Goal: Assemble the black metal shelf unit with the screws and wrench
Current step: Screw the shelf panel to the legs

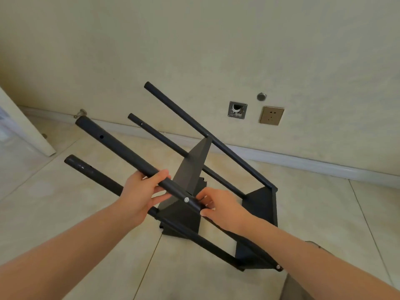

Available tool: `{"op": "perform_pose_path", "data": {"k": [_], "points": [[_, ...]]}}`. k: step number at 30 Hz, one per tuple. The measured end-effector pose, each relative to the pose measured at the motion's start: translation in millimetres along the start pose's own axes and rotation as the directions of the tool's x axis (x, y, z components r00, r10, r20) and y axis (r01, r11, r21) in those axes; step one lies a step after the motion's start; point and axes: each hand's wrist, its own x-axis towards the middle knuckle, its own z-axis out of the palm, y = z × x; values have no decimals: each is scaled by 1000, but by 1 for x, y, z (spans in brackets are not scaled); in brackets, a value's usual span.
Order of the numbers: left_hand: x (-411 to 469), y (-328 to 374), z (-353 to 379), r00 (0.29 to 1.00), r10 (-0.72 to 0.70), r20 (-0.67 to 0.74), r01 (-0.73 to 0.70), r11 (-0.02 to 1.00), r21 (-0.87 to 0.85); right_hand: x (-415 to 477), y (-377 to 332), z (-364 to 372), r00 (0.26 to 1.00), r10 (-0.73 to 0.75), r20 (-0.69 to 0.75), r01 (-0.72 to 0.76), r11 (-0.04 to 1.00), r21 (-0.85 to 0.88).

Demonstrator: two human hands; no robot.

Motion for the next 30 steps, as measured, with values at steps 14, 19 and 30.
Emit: {"op": "perform_pose_path", "data": {"k": [14,19,30], "points": [[-72,58,49,985,98,142,-133,954,268,-73,-29,-33,999,23,31,-29,984,175],[-94,66,43,980,11,201,-81,935,346,-106,-26,-67,980,71,185,-111,971,212],[-119,68,18,947,4,321,-179,838,515,-129,30,-144,918,351,-182,-317,929,192]]}}
